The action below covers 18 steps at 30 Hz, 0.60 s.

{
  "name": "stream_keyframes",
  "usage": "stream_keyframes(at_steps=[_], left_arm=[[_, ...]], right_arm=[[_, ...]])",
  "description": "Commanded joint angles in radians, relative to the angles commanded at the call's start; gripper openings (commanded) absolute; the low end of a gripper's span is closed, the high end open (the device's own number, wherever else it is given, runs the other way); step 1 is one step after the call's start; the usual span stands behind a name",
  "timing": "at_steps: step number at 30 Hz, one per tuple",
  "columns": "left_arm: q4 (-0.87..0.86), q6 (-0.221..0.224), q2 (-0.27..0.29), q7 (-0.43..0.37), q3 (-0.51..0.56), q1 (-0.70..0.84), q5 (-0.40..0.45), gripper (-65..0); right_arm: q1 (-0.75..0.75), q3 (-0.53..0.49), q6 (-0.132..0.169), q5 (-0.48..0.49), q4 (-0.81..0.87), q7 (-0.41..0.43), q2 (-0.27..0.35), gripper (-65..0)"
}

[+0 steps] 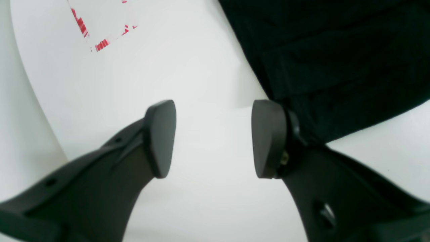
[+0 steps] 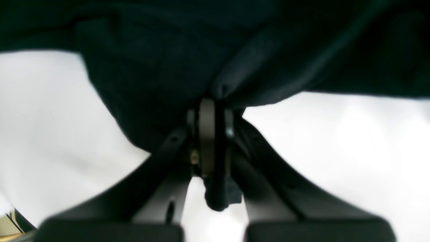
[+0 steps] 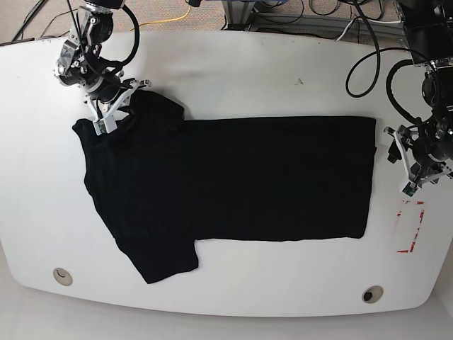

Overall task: Layout the t-shirt on the table in an organized manner, then fold the t-shirt properly
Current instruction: 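Release the fold and move the right gripper to the sleeve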

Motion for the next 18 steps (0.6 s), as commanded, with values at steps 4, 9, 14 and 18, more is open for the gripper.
stream_keyframes(at_steps=[4, 9, 14, 18], left_arm=[[0.000, 0.000, 0.000, 0.000, 0.000, 0.017, 0.000, -31.8], [0.000, 0.000, 0.000, 0.000, 0.000, 0.020, 0.000, -31.8], [0.000, 0.000, -0.002, 0.000, 0.000, 0.037, 0.002, -31.8], [0.000, 0.000, -0.002, 0.002, 0.000, 0.038, 0.002, -31.8]], right_arm=[[0.005, 0.000, 0.000, 0.002, 0.092, -0.061, -0.002, -65.0], [0.048, 0.005, -0.011, 0.091, 0.196, -0.152, -0.002, -65.0], [0.149, 0.005, -0.012, 0.120, 0.196, -0.189, -0.002, -65.0], [0.235, 0.000, -0.012, 0.118, 0.127, -0.190, -0.002, -65.0]])
